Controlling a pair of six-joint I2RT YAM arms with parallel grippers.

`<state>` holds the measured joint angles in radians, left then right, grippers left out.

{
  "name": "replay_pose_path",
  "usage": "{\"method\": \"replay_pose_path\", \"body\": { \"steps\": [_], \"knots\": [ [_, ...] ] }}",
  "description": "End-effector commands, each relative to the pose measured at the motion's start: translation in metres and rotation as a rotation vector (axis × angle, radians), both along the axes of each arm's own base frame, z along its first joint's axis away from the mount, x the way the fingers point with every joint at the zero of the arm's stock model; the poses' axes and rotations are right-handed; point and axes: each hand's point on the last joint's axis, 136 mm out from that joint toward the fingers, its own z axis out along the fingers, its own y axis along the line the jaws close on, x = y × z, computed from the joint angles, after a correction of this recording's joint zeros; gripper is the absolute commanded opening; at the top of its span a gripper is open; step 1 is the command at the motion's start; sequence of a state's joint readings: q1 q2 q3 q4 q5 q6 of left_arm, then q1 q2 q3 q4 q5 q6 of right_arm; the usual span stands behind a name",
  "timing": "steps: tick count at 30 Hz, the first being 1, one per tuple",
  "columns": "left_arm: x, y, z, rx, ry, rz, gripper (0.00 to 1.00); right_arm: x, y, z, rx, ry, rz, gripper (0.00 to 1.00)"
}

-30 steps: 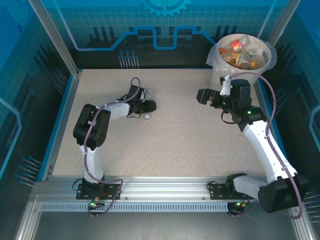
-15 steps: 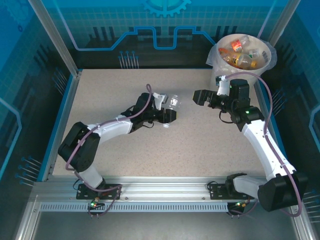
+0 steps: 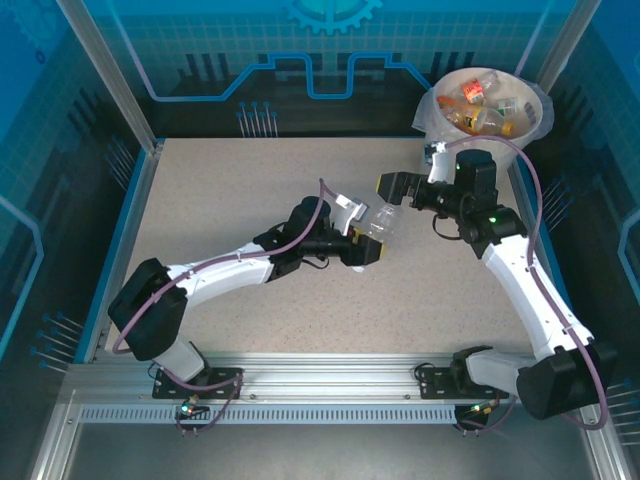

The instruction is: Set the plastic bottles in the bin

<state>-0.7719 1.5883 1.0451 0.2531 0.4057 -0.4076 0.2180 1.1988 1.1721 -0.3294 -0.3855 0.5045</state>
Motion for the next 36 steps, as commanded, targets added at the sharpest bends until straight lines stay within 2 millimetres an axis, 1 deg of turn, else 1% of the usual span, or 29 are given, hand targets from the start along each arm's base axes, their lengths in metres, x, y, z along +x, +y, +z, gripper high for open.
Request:
{"method": "replay_pose_path", "body": {
  "steps": [1,4,9,12,14,18,21,23,25,28,30,31,33,34,36],
  "knots": [
    [0.005,0.000,0.036,-0.055,-0.102,0.024,0.43,-0.004,0.006,-0.009,-0.021,0.047,0.020,1.00],
    [0.012,0.002,0.038,-0.066,-0.115,0.065,0.43,-0.016,0.011,-0.015,-0.039,0.056,0.058,1.00],
    [0.015,0.002,0.044,-0.090,-0.140,0.082,0.43,-0.031,0.007,-0.027,-0.074,0.076,0.060,0.98],
    [0.016,0.000,0.047,-0.107,-0.142,0.081,0.43,-0.037,0.013,-0.034,-0.066,0.100,0.108,0.97],
    [0.015,-0.001,0.049,-0.123,-0.141,0.073,0.43,-0.037,0.018,-0.039,-0.060,0.121,0.131,0.96],
    [0.012,-0.004,0.052,-0.139,-0.145,0.047,0.43,-0.034,0.033,-0.035,-0.033,0.107,0.178,0.94],
    [0.011,-0.004,0.050,-0.133,-0.148,0.045,0.43,-0.030,0.043,-0.030,-0.030,0.081,0.194,0.88],
    [0.012,-0.004,0.050,-0.129,-0.148,0.046,0.43,-0.025,0.044,-0.029,-0.042,0.071,0.174,0.81],
    [0.012,-0.004,0.048,-0.122,-0.146,0.048,0.43,-0.020,0.039,-0.027,-0.054,0.060,0.139,0.71],
    [0.016,-0.002,0.047,-0.108,-0.145,0.070,0.49,-0.017,0.033,-0.023,-0.075,0.042,0.097,0.58],
    [0.018,0.000,0.045,-0.099,-0.138,0.088,0.56,-0.015,0.028,-0.020,-0.084,0.028,0.075,0.54],
    [0.020,0.001,0.046,-0.094,-0.136,0.099,0.62,-0.014,0.024,-0.018,-0.090,0.021,0.059,0.52],
    [0.022,0.003,0.046,-0.078,-0.133,0.119,0.73,-0.008,0.011,-0.012,-0.104,0.001,0.015,0.51],
    [0.025,0.006,0.045,-0.066,-0.132,0.138,0.79,-0.004,0.002,-0.006,-0.113,-0.015,-0.014,0.50],
    [0.027,0.012,0.046,-0.047,-0.141,0.173,0.85,0.007,-0.024,0.011,-0.141,-0.051,-0.091,0.49]
  ]
}}
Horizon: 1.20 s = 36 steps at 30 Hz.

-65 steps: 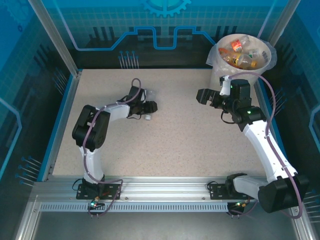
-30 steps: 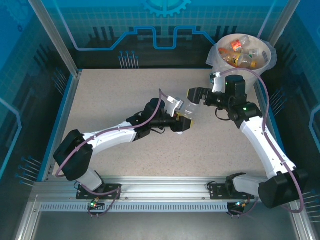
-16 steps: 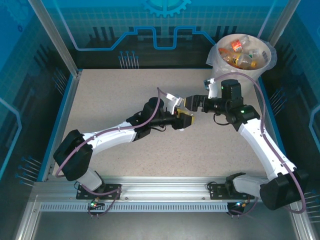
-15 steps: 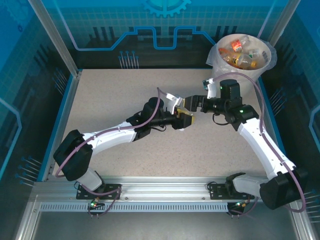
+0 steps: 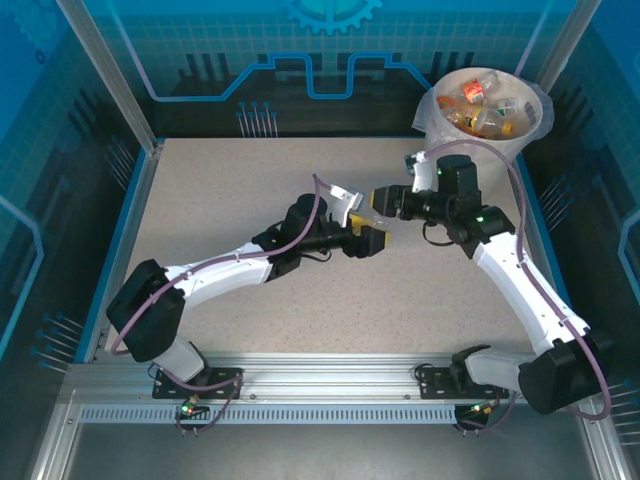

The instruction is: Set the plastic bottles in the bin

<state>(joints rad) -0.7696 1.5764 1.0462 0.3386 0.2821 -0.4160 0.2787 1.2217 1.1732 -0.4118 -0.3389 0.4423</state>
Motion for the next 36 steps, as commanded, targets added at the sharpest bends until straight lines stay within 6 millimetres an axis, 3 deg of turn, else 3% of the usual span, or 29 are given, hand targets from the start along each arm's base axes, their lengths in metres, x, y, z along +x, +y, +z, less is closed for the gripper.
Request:
{"method": "replay_pose_path", "body": {
  "steps": [1,5,11,18,22,24,30,32,36],
  "knots": [
    [0.005,0.012,0.024,0.005,-0.053,0.080,0.88,0.023,-0.054,0.048,-0.079,-0.145,-0.181,0.49],
    [0.014,0.035,0.015,0.057,-0.065,0.200,0.98,0.048,-0.127,0.089,-0.152,-0.250,-0.409,0.48],
    [0.015,0.062,-0.001,0.088,-0.037,0.297,0.99,0.078,-0.220,0.139,-0.222,-0.390,-0.717,0.48],
    [0.012,0.079,-0.016,0.122,-0.003,0.347,0.99,0.093,-0.287,0.184,-0.128,-0.540,-1.024,0.47],
    [0.013,0.085,-0.023,0.123,0.018,0.372,0.99,0.092,-0.320,0.190,-0.064,-0.641,-1.262,0.48],
    [0.013,0.085,-0.026,0.122,0.026,0.374,0.99,0.093,-0.322,0.193,-0.069,-0.695,-1.327,0.48],
    [0.017,0.087,-0.038,0.125,0.053,0.394,0.99,0.090,-0.301,0.190,-0.127,-0.833,-1.461,0.50],
    [0.019,0.086,-0.040,0.125,0.057,0.393,0.99,0.086,-0.301,0.179,-0.084,-0.827,-1.517,0.51],
    [0.022,0.086,-0.047,0.135,0.070,0.395,0.99,0.084,-0.318,0.135,0.057,-0.766,-1.623,0.52]
  ]
}}
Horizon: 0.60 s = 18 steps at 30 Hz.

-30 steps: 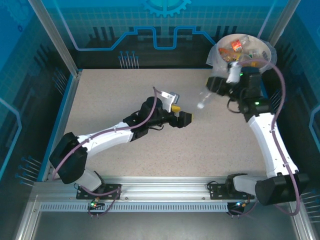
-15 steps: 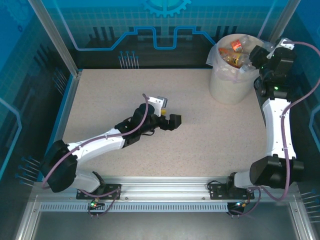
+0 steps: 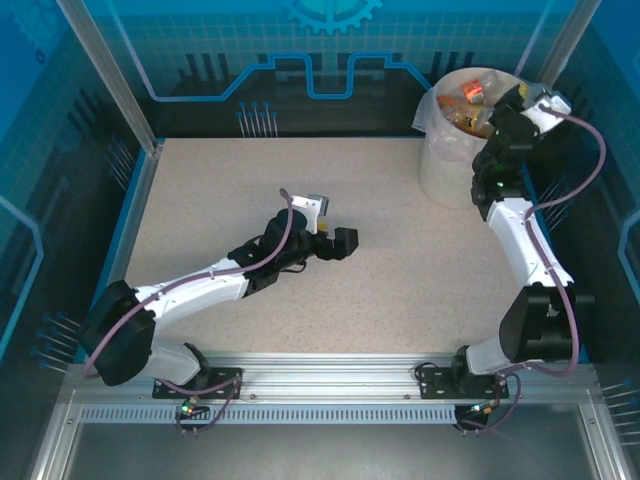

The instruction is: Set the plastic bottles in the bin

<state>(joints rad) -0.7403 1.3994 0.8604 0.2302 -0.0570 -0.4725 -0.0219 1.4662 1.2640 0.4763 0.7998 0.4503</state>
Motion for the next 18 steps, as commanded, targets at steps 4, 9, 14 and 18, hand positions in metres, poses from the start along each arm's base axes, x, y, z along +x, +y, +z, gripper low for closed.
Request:
{"method": "replay_pose_path", "body": {
  "steps": [4,9,14,18],
  "knots": [
    [0.008,0.007,-0.017,0.015,0.029,0.033,0.99,-0.012,-0.050,-0.046,0.270,-0.184,-0.138,0.51],
    [0.011,0.011,-0.023,0.025,0.044,0.046,0.99,0.002,-0.066,-0.068,0.359,-0.099,-0.083,0.53],
    [0.015,0.011,-0.026,0.017,0.054,0.056,0.99,0.013,-0.057,-0.071,0.304,0.043,0.024,0.53],
    [0.016,0.009,-0.027,0.012,0.062,0.049,0.99,0.013,-0.057,-0.057,0.269,0.036,0.067,0.52]
  ]
}}
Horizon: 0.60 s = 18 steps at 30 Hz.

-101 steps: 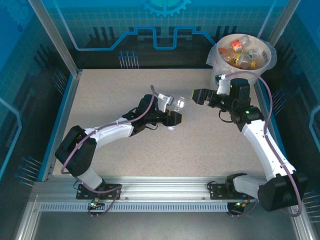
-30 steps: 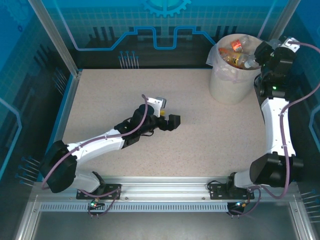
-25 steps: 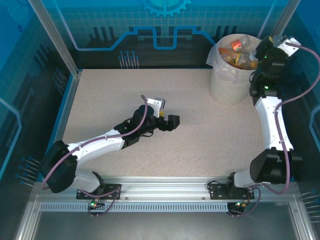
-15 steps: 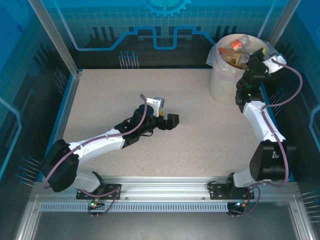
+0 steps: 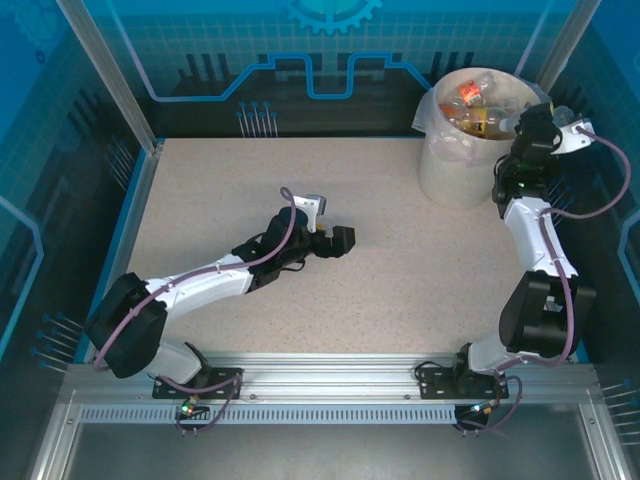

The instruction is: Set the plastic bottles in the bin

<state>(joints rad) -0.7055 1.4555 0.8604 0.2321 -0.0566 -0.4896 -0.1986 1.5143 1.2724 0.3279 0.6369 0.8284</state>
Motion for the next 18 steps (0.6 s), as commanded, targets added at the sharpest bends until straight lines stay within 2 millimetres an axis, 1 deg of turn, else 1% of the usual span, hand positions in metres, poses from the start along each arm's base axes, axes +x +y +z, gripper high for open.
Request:
{"method": "replay_pose_path", "body": {
  "steps": [1,4,7,11,14,16,18],
  "knots": [
    [0.003,0.000,-0.004,-0.014,0.012,0.008,0.99,0.006,0.003,-0.006,-0.019,0.093,0.079,0.52],
    [0.003,0.000,-0.007,-0.012,0.021,0.010,0.99,0.008,0.012,0.004,-0.036,0.143,0.125,0.52],
    [0.003,0.002,-0.011,-0.017,0.032,0.021,0.99,0.008,0.025,0.004,-0.084,0.286,0.172,0.54],
    [0.001,0.002,-0.016,-0.025,0.045,0.020,0.99,0.007,0.035,0.004,-0.171,0.381,0.195,0.53],
    [0.001,0.002,-0.019,-0.017,0.054,0.016,0.99,0.018,0.046,-0.003,-0.222,0.466,0.252,0.53],
    [0.002,0.003,-0.022,-0.014,0.058,0.022,0.99,0.030,0.055,-0.009,-0.277,0.540,0.275,0.54],
    [0.002,0.004,-0.024,-0.012,0.064,0.022,0.99,0.043,0.059,-0.017,-0.317,0.602,0.276,0.55]
  ]
}}
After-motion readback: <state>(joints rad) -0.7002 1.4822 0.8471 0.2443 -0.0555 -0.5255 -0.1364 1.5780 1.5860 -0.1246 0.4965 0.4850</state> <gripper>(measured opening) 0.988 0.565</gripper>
